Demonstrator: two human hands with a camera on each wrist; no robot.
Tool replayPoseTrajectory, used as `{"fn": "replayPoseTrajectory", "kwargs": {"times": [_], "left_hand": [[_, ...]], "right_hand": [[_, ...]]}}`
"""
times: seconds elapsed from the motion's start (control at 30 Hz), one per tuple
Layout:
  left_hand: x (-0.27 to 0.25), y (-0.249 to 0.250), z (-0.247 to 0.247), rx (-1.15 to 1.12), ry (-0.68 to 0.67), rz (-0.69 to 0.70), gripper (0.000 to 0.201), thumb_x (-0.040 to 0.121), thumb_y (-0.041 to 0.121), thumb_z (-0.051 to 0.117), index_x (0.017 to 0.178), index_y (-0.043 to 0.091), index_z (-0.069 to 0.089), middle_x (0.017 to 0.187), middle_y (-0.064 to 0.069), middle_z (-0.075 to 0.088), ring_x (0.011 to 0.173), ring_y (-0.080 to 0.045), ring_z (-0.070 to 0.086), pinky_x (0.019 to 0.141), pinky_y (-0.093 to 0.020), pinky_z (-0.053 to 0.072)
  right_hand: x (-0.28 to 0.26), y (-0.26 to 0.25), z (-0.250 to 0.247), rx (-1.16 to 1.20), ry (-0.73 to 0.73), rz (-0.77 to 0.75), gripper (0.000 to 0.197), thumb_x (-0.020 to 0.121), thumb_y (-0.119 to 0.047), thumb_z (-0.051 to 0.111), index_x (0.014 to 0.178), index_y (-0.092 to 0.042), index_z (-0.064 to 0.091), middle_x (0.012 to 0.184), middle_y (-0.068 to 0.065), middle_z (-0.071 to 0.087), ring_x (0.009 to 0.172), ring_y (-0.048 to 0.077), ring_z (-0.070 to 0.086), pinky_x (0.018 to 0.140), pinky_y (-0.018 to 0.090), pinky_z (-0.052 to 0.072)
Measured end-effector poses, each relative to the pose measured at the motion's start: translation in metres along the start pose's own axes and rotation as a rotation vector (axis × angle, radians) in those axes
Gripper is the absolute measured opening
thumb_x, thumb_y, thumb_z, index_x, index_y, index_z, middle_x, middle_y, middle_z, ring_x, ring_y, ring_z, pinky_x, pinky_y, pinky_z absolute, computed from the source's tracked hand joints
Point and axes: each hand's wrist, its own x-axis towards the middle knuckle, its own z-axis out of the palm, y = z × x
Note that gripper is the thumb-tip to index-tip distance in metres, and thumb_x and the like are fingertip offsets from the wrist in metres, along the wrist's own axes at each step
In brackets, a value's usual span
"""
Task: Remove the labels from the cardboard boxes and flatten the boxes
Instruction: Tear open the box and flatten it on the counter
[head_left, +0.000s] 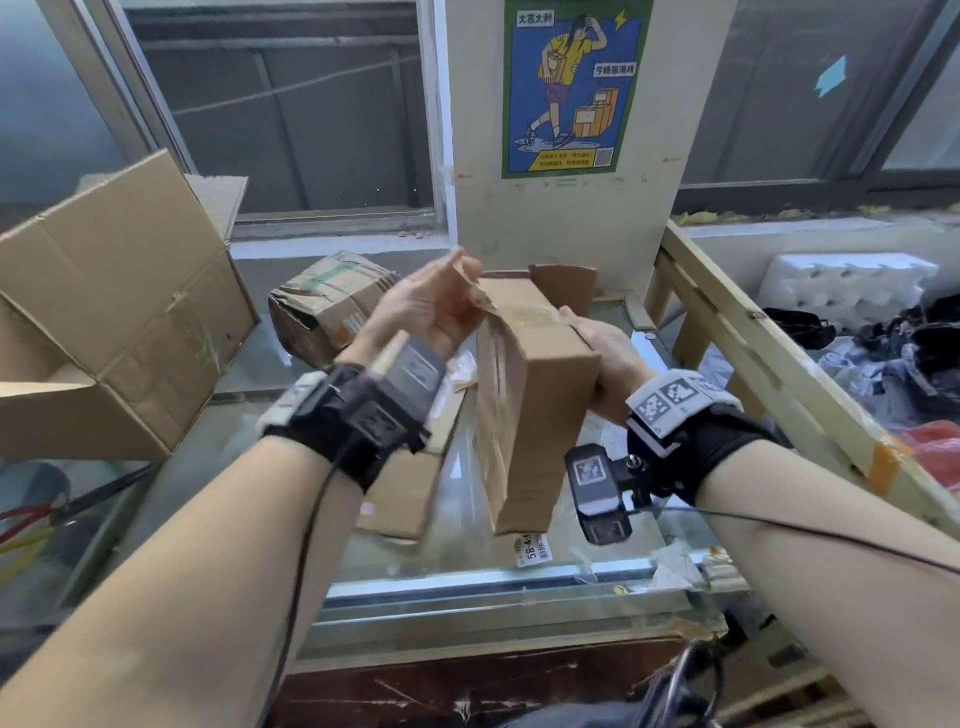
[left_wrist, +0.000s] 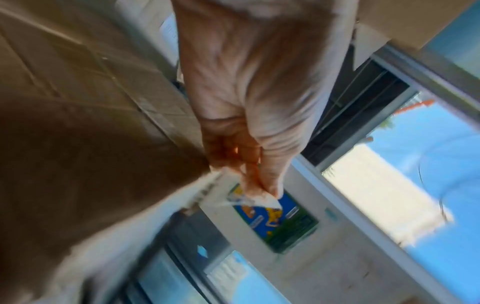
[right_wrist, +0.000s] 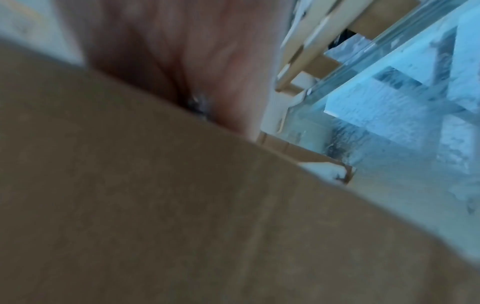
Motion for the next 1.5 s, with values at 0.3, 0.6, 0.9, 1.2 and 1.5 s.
{"fn": "replayPoseTrajectory", "kwargs": {"times": [0.3,0.6,0.9,1.2,1.5], "left_hand": [[0.005,0.001,0.019,0.137,-0.022,0.029,0.021,0.091,0.018,0.063,0.072,0.016,0.054,0.064,-0.001,0.054,0.056,-0.013,0.051,0.063,-0.024,0.046],[0.000,-0.014,0.005,0.161,0.036,-0.028,0.041,0.079,-0.019,0.050,0.062,0.017,0.040,0.099,-0.004,0.051,0.088,-0.021,0.056,0.066,-0.028,0.054],[-0.010,-0.012,0.007,0.005,0.011,-0.148,0.055,0.086,-0.014,0.050,0.133,0.016,0.044,0.124,-0.021,0.054,0.092,-0.026,0.066,0.064,-0.028,0.059],[-0.006,-0.016,0.022,0.162,0.181,-0.179,0.030,0.079,0.022,0.077,0.098,0.004,0.063,0.092,-0.012,0.069,0.090,-0.021,0.069,0.064,-0.029,0.061],[0.001,-0.028,0.026,0.198,0.197,-0.078,0.021,0.087,-0.006,0.062,0.080,0.009,0.048,0.060,-0.008,0.067,0.054,-0.017,0.067,0.053,-0.031,0.059]], "right_hand": [[-0.003,-0.013,-0.001,-0.163,0.088,-0.089,0.041,0.103,-0.031,0.035,0.118,0.002,0.055,0.116,0.020,0.062,0.101,0.022,0.058,0.094,0.035,0.042],[-0.012,-0.027,-0.007,-0.293,0.010,-0.158,0.017,0.091,-0.018,0.062,0.085,-0.014,0.047,0.076,0.003,0.051,0.070,0.012,0.050,0.062,0.023,0.042],[-0.018,-0.060,-0.001,-1.216,0.076,-0.424,0.021,0.093,-0.022,0.054,0.113,-0.022,0.062,0.120,0.011,0.045,0.114,0.026,0.045,0.104,0.041,0.036],[-0.030,-0.054,0.021,-1.215,0.061,-0.440,0.045,0.080,-0.045,0.071,0.103,-0.015,0.047,0.109,0.004,0.054,0.100,0.019,0.051,0.078,0.026,0.039],[-0.022,-0.057,0.025,-1.335,0.127,-0.264,0.071,0.078,-0.036,0.068,0.138,-0.016,0.036,0.139,0.009,0.029,0.131,0.026,0.024,0.108,0.035,0.026]]}}
